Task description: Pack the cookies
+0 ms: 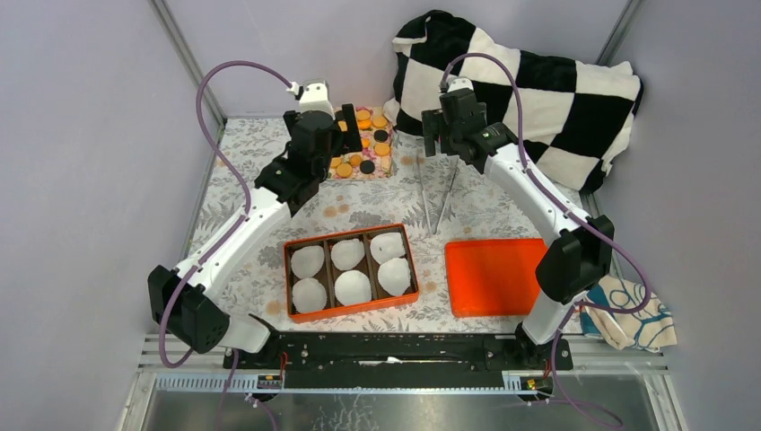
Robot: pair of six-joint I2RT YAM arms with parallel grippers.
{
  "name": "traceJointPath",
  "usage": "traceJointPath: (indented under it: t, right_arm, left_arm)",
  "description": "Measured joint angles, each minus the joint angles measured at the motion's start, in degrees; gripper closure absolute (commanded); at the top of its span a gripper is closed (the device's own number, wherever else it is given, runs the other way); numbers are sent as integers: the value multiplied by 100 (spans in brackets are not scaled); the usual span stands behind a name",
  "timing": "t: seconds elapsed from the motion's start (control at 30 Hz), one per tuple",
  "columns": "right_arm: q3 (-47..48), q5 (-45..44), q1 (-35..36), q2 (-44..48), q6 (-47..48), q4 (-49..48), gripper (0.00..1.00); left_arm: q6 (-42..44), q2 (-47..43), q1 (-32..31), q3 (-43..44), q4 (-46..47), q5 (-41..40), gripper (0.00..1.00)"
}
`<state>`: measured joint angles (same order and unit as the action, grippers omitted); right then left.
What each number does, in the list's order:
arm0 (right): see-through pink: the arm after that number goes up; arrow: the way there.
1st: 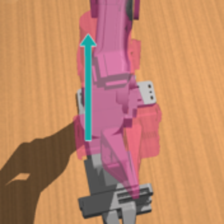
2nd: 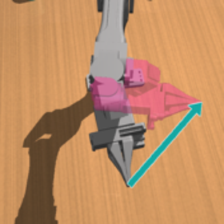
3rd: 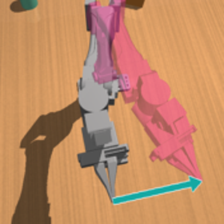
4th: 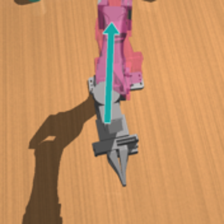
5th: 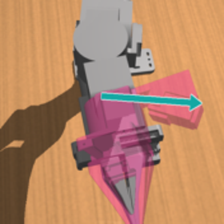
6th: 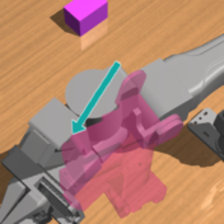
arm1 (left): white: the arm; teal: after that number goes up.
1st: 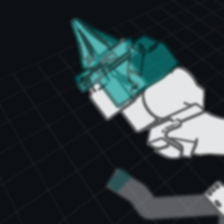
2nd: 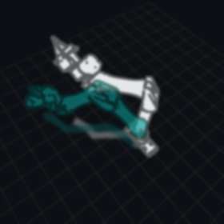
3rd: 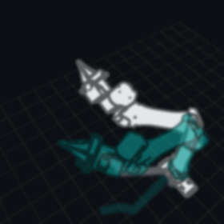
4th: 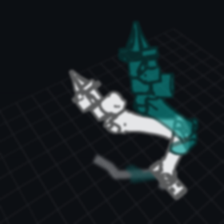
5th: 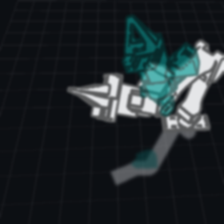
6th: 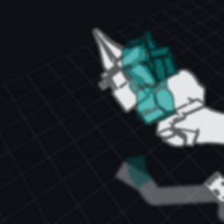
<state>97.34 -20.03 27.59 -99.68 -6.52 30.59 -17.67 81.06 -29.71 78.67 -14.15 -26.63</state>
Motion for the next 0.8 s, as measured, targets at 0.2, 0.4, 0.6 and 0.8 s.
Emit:
traceJointPath:
  t: [0.2, 0.4, 0.6, 0.8]
  right_arm:
    - [-293, 22, 0, 68, -24, -232, 0]
    - [-758, 181, 0, 149, -42, -302, 0]
    - [-901, 568, 0, 153, -201, -396, 0]
    - [-1217, 968, 0, 153, -428, -398, 0]
  left_arm:
    - [-55, 7, 59, 0, -2, 125, 1]
    - [-251, 404, 446, 61, -7, 455, 11]
    - [-424, 2083, 658, 1217, -501, 669, 33]
    - [-538, 3239, 658, 1858, -970, 892, 15]
